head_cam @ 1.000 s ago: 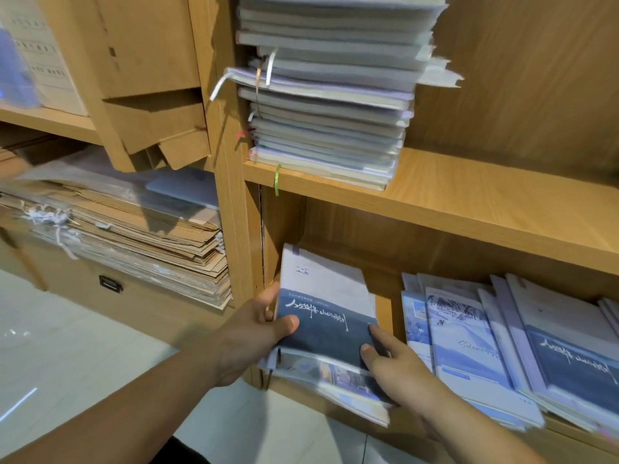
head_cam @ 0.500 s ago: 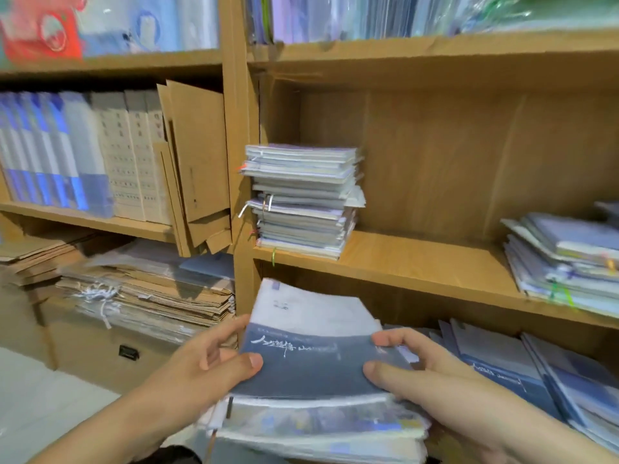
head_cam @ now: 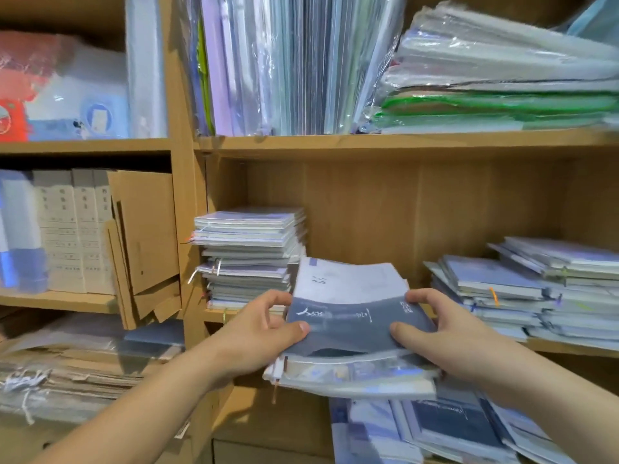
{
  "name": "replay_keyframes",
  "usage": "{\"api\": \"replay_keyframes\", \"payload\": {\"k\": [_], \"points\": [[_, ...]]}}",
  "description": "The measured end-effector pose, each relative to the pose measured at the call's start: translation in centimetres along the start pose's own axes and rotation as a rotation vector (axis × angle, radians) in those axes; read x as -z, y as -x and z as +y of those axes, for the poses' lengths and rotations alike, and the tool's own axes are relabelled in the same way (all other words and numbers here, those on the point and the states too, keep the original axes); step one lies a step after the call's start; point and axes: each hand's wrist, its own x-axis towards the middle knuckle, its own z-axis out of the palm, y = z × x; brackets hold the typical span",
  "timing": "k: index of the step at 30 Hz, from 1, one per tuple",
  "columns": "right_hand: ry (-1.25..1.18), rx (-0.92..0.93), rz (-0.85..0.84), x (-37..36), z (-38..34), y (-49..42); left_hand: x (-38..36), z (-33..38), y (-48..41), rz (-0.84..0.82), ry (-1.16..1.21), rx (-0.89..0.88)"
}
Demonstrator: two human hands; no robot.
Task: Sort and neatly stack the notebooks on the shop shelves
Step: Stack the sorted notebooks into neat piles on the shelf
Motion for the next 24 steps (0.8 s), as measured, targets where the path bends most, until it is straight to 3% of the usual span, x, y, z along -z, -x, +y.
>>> {"api": "replay_keyframes", "payload": {"k": [7,13,19,24], "points": [[-0.001,-0.019,-0.015,0.5,5.1,-2.3,-3.2,-3.6,-3.1,-0.101,0.159,0.044],[0.081,0.013,0.051,0.4,6.6,-8.1,-3.4,-4.5,-9.1,0.025,0.006,-0.002],[0.024,-0.021,0.02,-1.6,6.0,-13.6,-1.4,-5.7,-14.0,0.437,-0.041,0.035],[0.288,0.109,-0.205,-1.6,7.7,-12.1,-1.4,-11.1,-9.7,0.246,-0.232,-0.091]]}}
